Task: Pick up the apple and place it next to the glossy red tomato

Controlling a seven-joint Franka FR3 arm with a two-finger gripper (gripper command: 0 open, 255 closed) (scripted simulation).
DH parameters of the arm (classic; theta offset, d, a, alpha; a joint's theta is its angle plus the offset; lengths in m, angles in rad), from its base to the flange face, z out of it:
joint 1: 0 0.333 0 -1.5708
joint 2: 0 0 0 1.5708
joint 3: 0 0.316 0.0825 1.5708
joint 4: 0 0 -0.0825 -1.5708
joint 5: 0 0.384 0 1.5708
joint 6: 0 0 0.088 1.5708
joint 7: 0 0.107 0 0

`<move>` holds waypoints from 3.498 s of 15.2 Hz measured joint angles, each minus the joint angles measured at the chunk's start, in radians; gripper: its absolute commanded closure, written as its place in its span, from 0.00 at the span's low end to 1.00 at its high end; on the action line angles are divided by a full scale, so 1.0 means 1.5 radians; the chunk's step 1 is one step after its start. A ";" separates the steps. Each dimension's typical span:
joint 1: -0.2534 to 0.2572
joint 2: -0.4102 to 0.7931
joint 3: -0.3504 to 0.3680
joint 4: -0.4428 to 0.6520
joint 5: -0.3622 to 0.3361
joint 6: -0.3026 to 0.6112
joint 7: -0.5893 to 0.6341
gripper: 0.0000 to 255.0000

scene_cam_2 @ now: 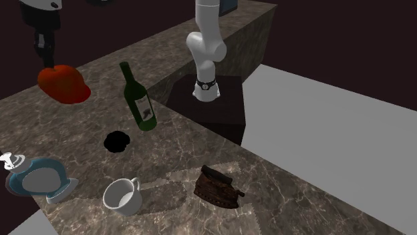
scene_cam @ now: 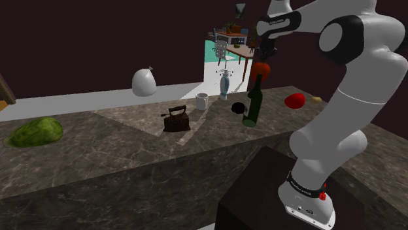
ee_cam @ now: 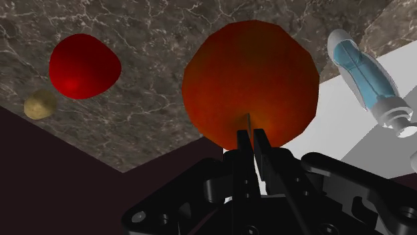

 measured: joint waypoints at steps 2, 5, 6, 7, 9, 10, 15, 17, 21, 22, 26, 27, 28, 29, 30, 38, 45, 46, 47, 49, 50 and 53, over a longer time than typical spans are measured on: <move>-0.013 0.026 -0.016 0.026 0.013 0.005 -0.033 1.00; -0.033 0.067 -0.037 0.073 0.035 0.004 -0.083 1.00; -0.039 0.085 -0.043 0.098 0.043 -0.001 -0.098 1.00; -0.047 0.098 -0.049 0.108 0.051 0.003 -0.113 1.00; -0.063 0.130 -0.060 0.154 0.069 -0.007 -0.146 1.00; -0.071 0.151 -0.065 0.176 0.078 -0.008 -0.161 1.00; -0.118 0.250 -0.081 0.317 0.125 -0.048 -0.233 1.00; -0.142 0.306 -0.084 0.400 0.144 -0.074 -0.260 1.00; -0.178 0.385 -0.085 0.511 0.169 -0.107 -0.294 1.00; -0.181 0.389 -0.085 0.507 0.171 -0.099 -0.298 1.00; -0.178 0.379 -0.085 0.454 0.170 -0.056 -0.299 1.00; -0.178 0.377 -0.085 0.443 0.170 -0.047 -0.300 1.00; -0.177 0.373 -0.085 0.429 0.170 -0.036 -0.300 1.00; -0.176 0.369 -0.085 0.412 0.170 -0.024 -0.300 1.00; -0.176 0.369 -0.085 0.404 0.170 -0.015 -0.301 1.00; -0.174 0.366 -0.084 0.328 0.171 0.058 -0.304 1.00; -0.171 0.367 -0.083 0.266 0.173 0.120 -0.305 1.00; -0.171 0.368 -0.083 0.259 0.173 0.128 -0.305 1.00; -0.170 0.370 -0.082 0.251 0.173 0.138 -0.304 1.00; -0.170 0.374 -0.082 0.239 0.174 0.154 -0.305 1.00; -0.171 0.379 -0.081 0.237 0.175 0.161 -0.306 1.00; -0.172 0.387 -0.080 0.223 0.178 0.183 -0.309 1.00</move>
